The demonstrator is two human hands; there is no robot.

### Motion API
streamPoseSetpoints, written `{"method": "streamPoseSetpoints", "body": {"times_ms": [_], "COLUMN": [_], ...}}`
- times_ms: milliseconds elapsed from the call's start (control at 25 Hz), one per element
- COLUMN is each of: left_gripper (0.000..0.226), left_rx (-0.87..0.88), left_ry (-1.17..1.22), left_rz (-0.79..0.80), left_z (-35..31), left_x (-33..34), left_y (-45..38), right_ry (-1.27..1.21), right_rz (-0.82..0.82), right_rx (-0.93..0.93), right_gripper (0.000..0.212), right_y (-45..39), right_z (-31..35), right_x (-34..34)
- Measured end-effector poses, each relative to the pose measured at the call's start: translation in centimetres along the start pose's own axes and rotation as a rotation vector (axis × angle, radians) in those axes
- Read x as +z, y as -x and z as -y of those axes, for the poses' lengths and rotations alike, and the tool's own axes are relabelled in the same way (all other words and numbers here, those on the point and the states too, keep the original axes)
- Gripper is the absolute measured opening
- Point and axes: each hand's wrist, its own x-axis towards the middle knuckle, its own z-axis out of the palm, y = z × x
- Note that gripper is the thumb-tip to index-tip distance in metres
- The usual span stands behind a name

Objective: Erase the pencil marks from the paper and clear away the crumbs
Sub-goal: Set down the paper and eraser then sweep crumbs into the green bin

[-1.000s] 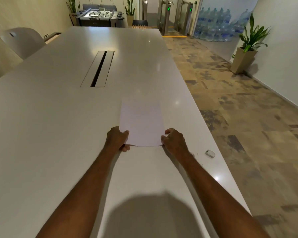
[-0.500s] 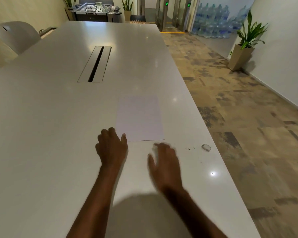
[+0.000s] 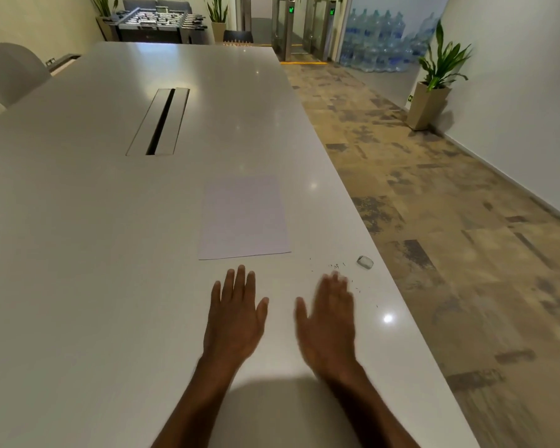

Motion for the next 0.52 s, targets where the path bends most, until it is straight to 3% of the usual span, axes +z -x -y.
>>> {"method": "streamPoseSetpoints", "body": {"times_ms": [80, 160, 280, 400, 520], "left_gripper": [0.077, 0.075, 0.071, 0.070, 0.072], "left_rx": [0.024, 0.034, 0.022, 0.018, 0.014], "left_ry": [-0.019, -0.034, -0.036, -0.040, -0.045], "left_rz": [0.006, 0.005, 0.006, 0.005, 0.019], "left_z": [-0.2, 0.1, 0.2, -0.2, -0.3], "left_x": [0.3, 0.5, 0.4, 0.3, 0.3], "left_y": [-0.2, -0.2, 0.1, 0.0, -0.1], "right_ry": [-0.041, -0.016, 0.065, 0.074, 0.001], "right_rz": [0.035, 0.080, 0.077, 0.027, 0.038], "right_rx": [-0.177, -0.236, -0.082, 0.121, 0.033], "right_gripper": [0.074, 0.079, 0.081, 0.081, 0.079], "right_y": [-0.7, -2.5, -4.0, -0.2, -0.2], "right_z": [3.1, 5.1, 3.6, 1.3, 2.5], "right_x": [1.1, 2.2, 1.4, 0.4, 0.2]}}
